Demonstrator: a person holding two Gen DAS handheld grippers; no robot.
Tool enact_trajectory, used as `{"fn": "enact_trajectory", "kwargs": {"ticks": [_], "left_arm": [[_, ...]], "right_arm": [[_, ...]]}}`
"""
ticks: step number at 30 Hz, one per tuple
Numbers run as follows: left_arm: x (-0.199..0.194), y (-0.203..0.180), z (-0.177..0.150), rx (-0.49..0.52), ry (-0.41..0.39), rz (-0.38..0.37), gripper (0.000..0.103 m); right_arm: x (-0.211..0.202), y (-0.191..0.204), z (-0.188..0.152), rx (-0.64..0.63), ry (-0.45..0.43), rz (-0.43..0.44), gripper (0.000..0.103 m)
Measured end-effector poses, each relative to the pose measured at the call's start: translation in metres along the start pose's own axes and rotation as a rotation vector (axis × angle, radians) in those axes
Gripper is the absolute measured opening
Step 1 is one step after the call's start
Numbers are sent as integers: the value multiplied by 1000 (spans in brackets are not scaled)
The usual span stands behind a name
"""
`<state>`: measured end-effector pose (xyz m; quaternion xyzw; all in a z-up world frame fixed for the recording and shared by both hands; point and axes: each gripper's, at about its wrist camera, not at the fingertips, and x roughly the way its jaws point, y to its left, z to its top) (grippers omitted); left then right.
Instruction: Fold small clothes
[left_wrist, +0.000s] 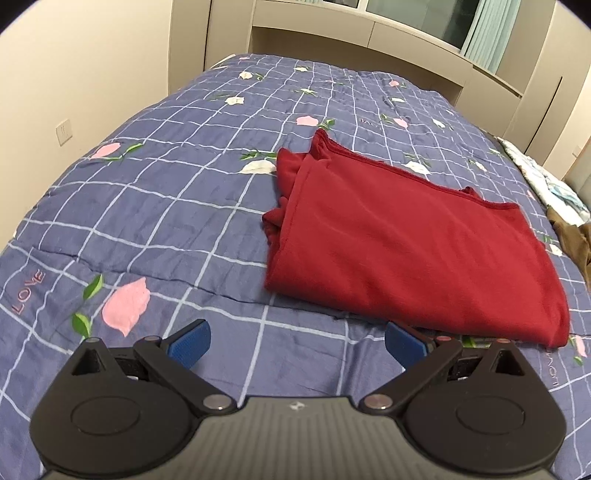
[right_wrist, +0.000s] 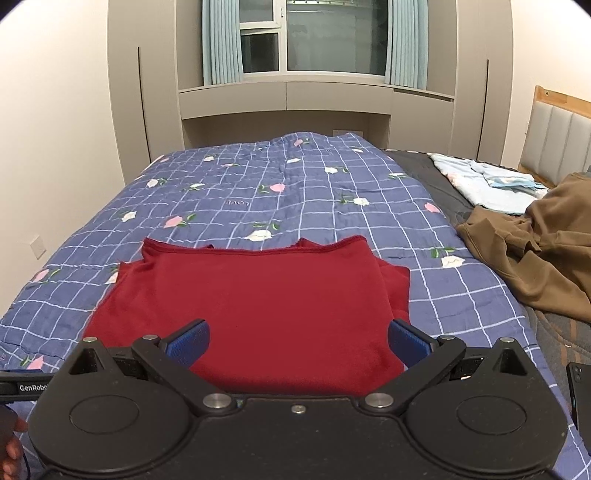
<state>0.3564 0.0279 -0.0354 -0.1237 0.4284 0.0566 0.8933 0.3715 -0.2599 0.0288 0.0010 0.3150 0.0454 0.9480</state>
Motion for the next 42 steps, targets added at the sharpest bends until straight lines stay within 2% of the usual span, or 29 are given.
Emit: {"fn": "enact_trajectory", "kwargs": {"ticks": [8, 19, 25, 28, 31, 38, 42], "left_arm": [[10, 9, -1, -68, 9, -12, 102], [34, 17, 6, -112, 38, -1, 102], [38, 19, 11, -119, 34, -5, 102], [39, 19, 13, -124, 34, -6, 102], [41, 20, 14, -125, 37, -4, 102], [46, 16, 14, -123, 45, -7, 102], [46, 14, 15, -114, 42, -10, 102]], "right_arm": [[16, 11, 6, -16, 10, 16, 102], [72, 31, 12, -44, 70, 43, 102], [105, 39, 10, -143, 37, -41, 102], [122, 37, 2, -199, 35, -62, 102], [136, 35, -9, -243, 73, -78, 102], [163, 35, -40, -279, 172, -21, 102], [162, 36, -55, -296, 116, -23, 103]]}}
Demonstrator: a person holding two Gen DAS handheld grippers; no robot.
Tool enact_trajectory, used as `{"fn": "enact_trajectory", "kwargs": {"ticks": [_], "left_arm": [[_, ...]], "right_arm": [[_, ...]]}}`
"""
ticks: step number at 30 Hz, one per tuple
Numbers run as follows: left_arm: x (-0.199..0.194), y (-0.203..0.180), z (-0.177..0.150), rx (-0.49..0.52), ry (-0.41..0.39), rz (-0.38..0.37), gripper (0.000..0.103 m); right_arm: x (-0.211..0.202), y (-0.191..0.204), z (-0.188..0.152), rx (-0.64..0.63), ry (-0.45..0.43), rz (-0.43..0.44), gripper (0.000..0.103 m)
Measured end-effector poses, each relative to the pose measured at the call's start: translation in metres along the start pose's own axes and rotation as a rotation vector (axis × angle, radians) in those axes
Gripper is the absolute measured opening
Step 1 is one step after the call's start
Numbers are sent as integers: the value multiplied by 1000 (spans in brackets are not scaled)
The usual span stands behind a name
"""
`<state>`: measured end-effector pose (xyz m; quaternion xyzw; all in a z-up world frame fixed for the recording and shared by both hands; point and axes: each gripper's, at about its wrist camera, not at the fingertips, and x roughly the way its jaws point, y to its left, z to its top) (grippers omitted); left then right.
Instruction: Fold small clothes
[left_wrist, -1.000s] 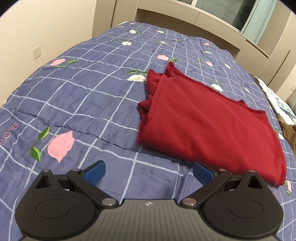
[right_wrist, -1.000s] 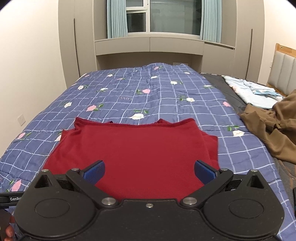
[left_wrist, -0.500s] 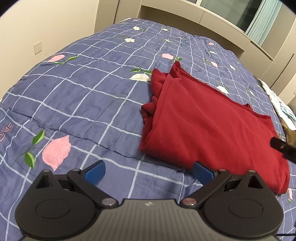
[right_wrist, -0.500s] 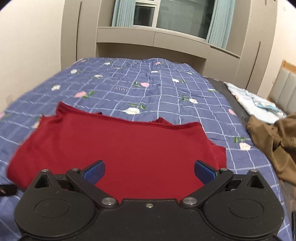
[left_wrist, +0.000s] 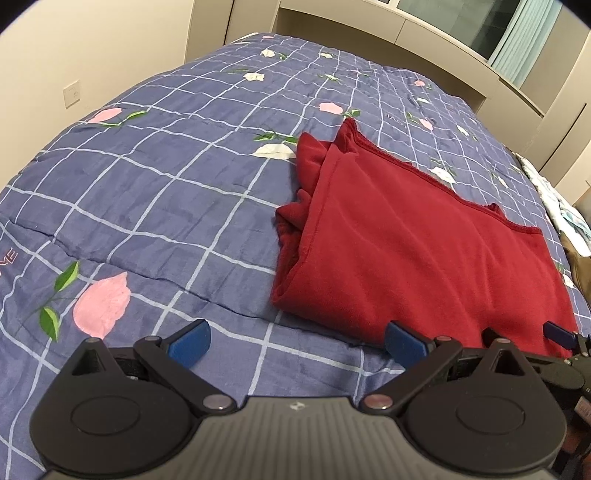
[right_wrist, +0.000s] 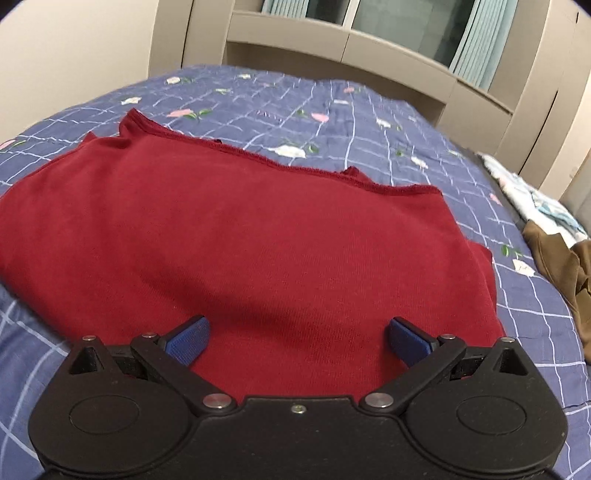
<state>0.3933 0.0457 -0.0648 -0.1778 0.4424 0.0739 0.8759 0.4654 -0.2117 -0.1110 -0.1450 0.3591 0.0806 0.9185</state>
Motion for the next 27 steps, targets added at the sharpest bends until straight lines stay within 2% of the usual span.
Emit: {"fn": "enact_trajectory", "kwargs": {"ticks": [13, 27], "left_arm": [[2, -1, 1, 0, 3, 2, 102], [11, -15, 18, 18, 13, 36, 102]], "right_arm": [[3, -2, -1, 19, -4, 11, 103], [-1, -2, -14, 39, -74, 5, 103]]}}
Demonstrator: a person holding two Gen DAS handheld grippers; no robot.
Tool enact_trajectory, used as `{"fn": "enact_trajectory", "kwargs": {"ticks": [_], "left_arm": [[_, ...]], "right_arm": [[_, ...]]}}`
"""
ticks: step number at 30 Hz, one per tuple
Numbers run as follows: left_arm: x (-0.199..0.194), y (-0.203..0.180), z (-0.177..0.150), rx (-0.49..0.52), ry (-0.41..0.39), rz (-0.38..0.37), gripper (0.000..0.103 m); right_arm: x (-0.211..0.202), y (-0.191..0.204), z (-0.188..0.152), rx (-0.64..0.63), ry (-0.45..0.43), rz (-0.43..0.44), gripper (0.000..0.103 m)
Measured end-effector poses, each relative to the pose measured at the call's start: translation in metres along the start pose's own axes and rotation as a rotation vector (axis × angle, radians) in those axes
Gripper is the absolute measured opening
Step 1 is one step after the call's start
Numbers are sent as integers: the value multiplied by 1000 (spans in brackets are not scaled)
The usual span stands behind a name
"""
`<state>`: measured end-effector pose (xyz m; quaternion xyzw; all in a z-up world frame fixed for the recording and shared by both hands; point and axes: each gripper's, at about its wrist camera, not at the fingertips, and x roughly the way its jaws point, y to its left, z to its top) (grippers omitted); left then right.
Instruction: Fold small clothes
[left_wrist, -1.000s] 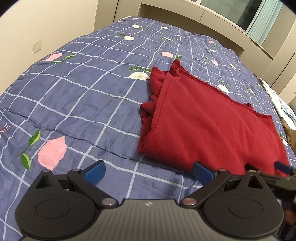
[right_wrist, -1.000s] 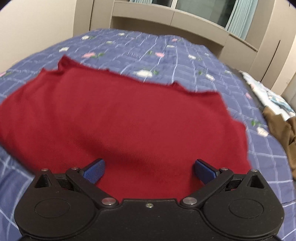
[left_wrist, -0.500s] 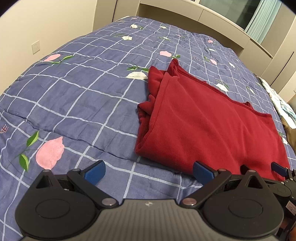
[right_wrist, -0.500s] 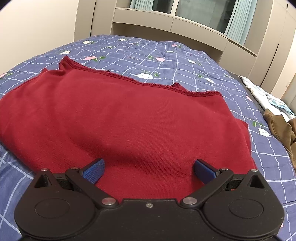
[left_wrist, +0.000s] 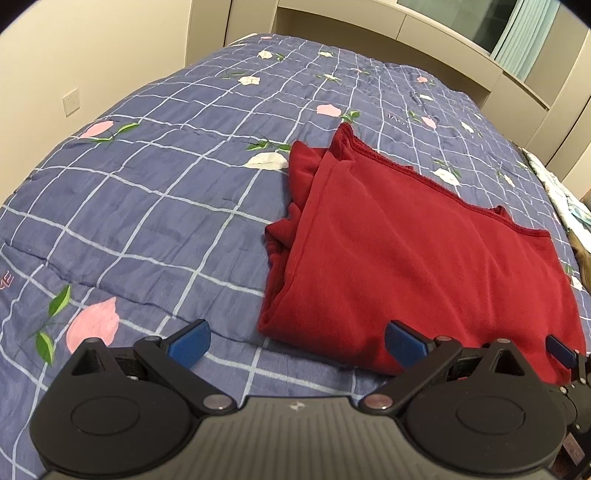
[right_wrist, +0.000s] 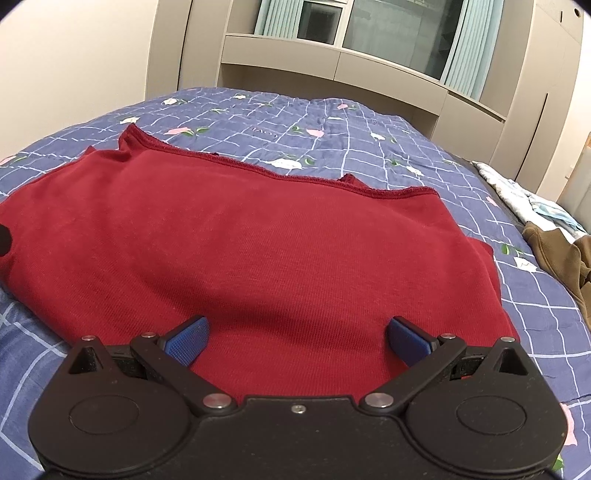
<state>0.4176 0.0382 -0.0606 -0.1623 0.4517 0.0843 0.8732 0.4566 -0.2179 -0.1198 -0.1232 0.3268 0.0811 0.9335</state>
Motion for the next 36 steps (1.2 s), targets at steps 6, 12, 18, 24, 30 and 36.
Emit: {"fn": "enact_trajectory", "kwargs": {"ticks": [6, 12, 18, 24, 30, 36], "left_arm": [[12, -4, 5, 6, 21, 4, 102], [19, -7, 6, 8, 34, 9, 102], [28, -7, 8, 4, 51, 8, 102], [37, -9, 10, 9, 63, 9, 103], [37, -9, 11, 6, 53, 0, 100], [23, -5, 8, -14, -5, -34, 73]], "right_arm": [[-2, 1, -4, -2, -17, -6, 103], [-3, 1, -4, -2, -23, -8, 103], [-3, 2, -5, 0, -30, -9, 103], [-3, 2, -5, 0, -30, -9, 103], [-3, 2, -5, 0, -30, -8, 103], [-3, 2, -5, 0, -30, -8, 103]]}}
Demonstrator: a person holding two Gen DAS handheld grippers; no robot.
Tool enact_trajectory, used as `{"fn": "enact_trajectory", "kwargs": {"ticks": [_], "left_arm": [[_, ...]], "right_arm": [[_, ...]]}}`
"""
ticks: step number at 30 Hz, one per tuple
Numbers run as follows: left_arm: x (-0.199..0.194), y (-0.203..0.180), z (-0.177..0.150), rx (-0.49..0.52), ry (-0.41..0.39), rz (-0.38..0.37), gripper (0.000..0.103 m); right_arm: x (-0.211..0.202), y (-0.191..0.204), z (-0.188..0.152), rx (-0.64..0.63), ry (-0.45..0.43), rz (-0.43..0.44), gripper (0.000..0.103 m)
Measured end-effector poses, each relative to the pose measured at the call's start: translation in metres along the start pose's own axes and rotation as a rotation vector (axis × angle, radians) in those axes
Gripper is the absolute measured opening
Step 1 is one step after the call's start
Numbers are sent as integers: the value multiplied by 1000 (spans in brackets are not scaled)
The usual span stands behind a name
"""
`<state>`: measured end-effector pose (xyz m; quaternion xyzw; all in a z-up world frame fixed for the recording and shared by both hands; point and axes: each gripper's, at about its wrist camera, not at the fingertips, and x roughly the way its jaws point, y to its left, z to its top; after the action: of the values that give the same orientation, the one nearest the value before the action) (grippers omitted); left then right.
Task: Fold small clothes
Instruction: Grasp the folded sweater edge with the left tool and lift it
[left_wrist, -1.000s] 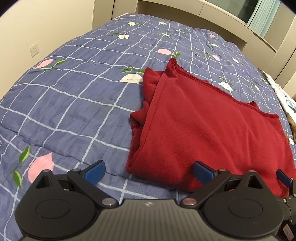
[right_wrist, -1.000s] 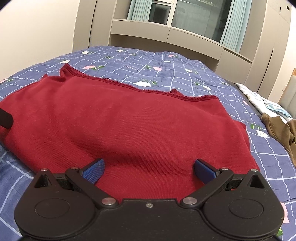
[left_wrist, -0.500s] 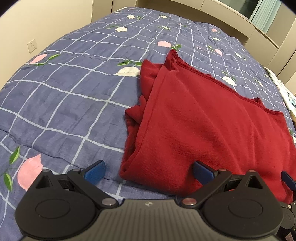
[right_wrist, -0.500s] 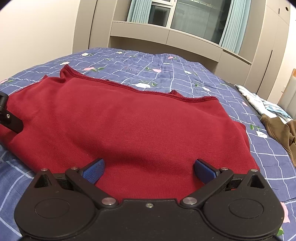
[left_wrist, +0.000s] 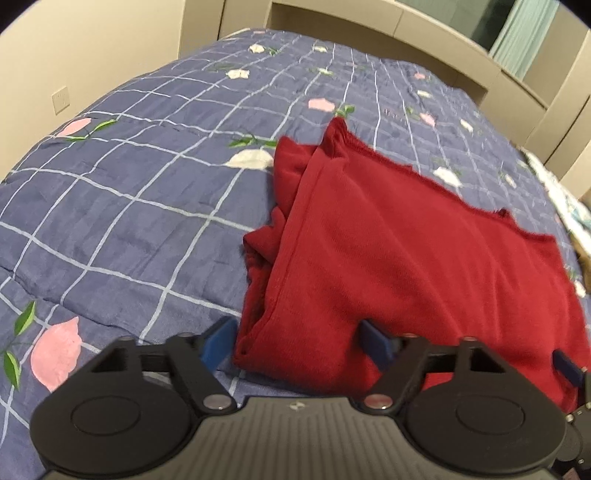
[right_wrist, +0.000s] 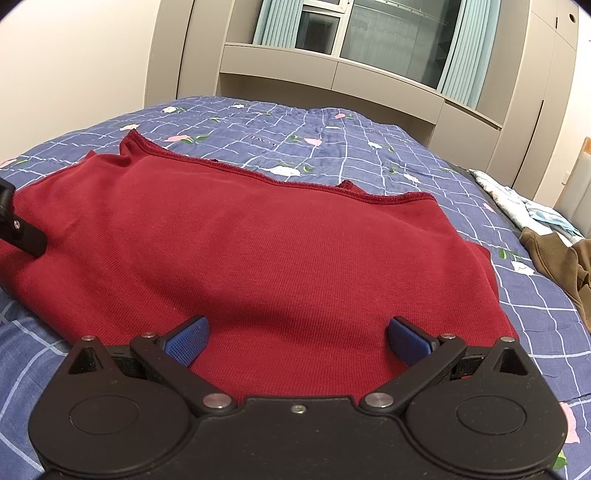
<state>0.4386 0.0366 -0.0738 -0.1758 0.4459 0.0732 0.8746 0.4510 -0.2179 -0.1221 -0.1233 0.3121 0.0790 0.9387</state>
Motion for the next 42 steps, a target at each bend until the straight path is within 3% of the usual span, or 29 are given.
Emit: {"fn": "enact_trajectory", "kwargs": {"ticks": [11, 15, 16, 17, 20, 22, 25, 26, 27, 28, 31, 37, 42], "left_arm": [[0, 33, -6, -187, -53, -108, 73], [-1, 31, -5, -170, -49, -107, 51], [-1, 31, -5, -172, -48, -119, 38], [-1, 31, -4, -178, -43, -143, 33], [1, 32, -4, -206, -37, -158, 32], [4, 34, -4, -231, -28, -165, 41], [8, 39, -4, -293, -24, -180, 41], [9, 40, -3, -305, -24, -178, 40], [8, 39, -3, -308, -28, -169, 31], [8, 37, -2, -305, -34, -169, 23], [1, 26, -2, -271, -74, -159, 17], [-23, -6, 7, -114, -177, -183, 15], [-42, -38, 21, 36, -229, -251, 14]], "right_arm": [[0, 1, 0, 0, -7, -2, 103], [0, 0, 0, 1, -7, -2, 103], [0, 1, 0, 1, -8, -2, 103], [0, 1, 0, 1, -7, -2, 103], [-1, 0, 0, 1, -8, -1, 103], [-1, 1, 0, 1, -8, -1, 103], [-1, 1, 0, 1, -8, -1, 103], [0, 1, 0, 1, -8, -1, 103], [-1, 0, 0, 2, -8, -1, 103], [-1, 0, 0, 2, -8, -1, 103], [-1, 1, 0, 6, -10, 2, 103], [-2, 0, 1, 13, -14, 7, 103], [-3, -3, 1, 24, -18, 17, 103]]}}
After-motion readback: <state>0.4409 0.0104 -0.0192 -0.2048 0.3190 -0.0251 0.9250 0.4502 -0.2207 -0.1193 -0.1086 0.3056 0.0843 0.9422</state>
